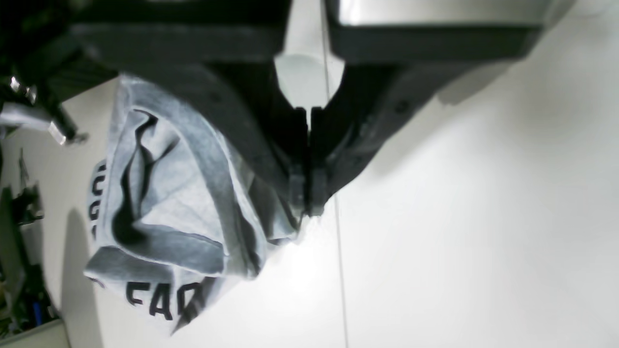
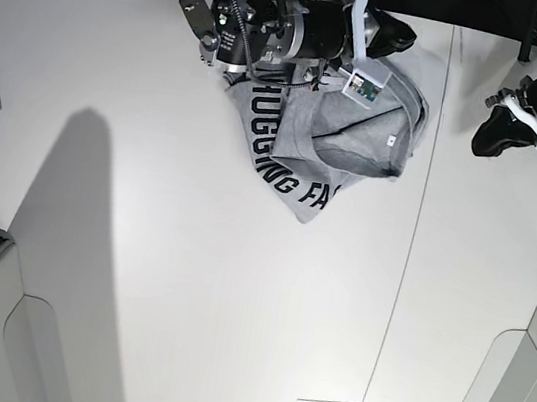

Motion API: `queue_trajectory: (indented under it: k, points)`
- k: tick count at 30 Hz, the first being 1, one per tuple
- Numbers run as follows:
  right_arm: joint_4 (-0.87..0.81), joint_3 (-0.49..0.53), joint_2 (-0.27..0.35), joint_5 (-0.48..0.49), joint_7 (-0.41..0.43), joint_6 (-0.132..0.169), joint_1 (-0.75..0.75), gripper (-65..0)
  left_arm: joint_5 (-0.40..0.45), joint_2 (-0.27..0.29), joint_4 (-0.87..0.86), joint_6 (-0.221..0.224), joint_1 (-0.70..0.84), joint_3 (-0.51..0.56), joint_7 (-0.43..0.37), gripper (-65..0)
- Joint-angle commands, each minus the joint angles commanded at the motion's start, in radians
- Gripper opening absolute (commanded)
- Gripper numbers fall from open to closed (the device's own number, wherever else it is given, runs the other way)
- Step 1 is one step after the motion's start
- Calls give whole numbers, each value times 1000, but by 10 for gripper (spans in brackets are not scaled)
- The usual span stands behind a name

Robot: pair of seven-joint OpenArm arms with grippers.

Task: Fold the T-shirt properly
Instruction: 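Lower the shirt onto the table and open the right gripper, then move the left gripper to the shirt's folded edge and pinch it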

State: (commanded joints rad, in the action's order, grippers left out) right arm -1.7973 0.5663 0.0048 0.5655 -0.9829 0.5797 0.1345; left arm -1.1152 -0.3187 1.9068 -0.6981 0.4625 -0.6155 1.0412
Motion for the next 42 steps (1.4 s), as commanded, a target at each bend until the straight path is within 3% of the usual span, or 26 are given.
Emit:
queue_trajectory:
  k: [3, 4, 7, 9, 13, 16, 18, 20, 23, 28, 29, 30, 32, 34, 42]
  points:
    - [-21, -30, 0, 0, 3, 0, -20, -650, -45, -24, 34, 0, 0, 0, 4, -650]
    - [-32, -47, 0, -1, 3, 0, -24, -650, -45, -24, 61, 0, 0, 0, 4, -622]
    - [-77, -126, 0, -1, 2, -1, -26, -650, -40, -22, 151, 0, -3, 0, -3, -399]
    - [-107, -197, 0, -1, -2, -8, -26, -650, -31, -22, 185, 0, -12, 0, -45, -324]
    - [-129, -375, 0, -1, -3, -19, -26, -650, 126, -23, 180, 0, -55, 63, -126, -318]
    - [-129, -536, 1, 0, -3, -18, -26, -650, 233, -23, 129, 0, -86, 195, -170, -218]
    - [-129, -632, 1, 10, -11, -18, -26, -650, 315, -23, 85, 0, -108, 282, -194, -190]
    - [-129, -714, 1, 53, -37, -18, -26, -650, 370, -23, 40, 0, -132, 341, -200, -190]
    - [-129, -806, 1, 112, -62, -17, -26, -650, 376, -23, -17, 0, -161, 388, -199, -190]
    - [-129, -877, 27, 154, -62, -17, -26, -650, 397, -22, -31, 0, -163, 426, -196, -194]
    - [-129, -876, 38, 158, -61, -17, -26, -650, 398, -23, -31, 0, -163, 426, -196, -218]
    - [-129, -876, 48, 161, -61, -17, -26, -650, 399, -23, -31, 0, -163, 426, -197, -281]
    - [-129, -876, 55, 161, -61, -17, -26, -650, 398, -23, -31, 0, -163, 426, -200, -472]
    - [-129, -876, 56, 161, -59, -17, -26, -650, 398, -23, -31, 0, -163, 426, -200, -577]
    - [-129, -876, 56, 160, -57, -17, -26, -650, 384, -23, -31, 0, -160, 426, -200, -596]
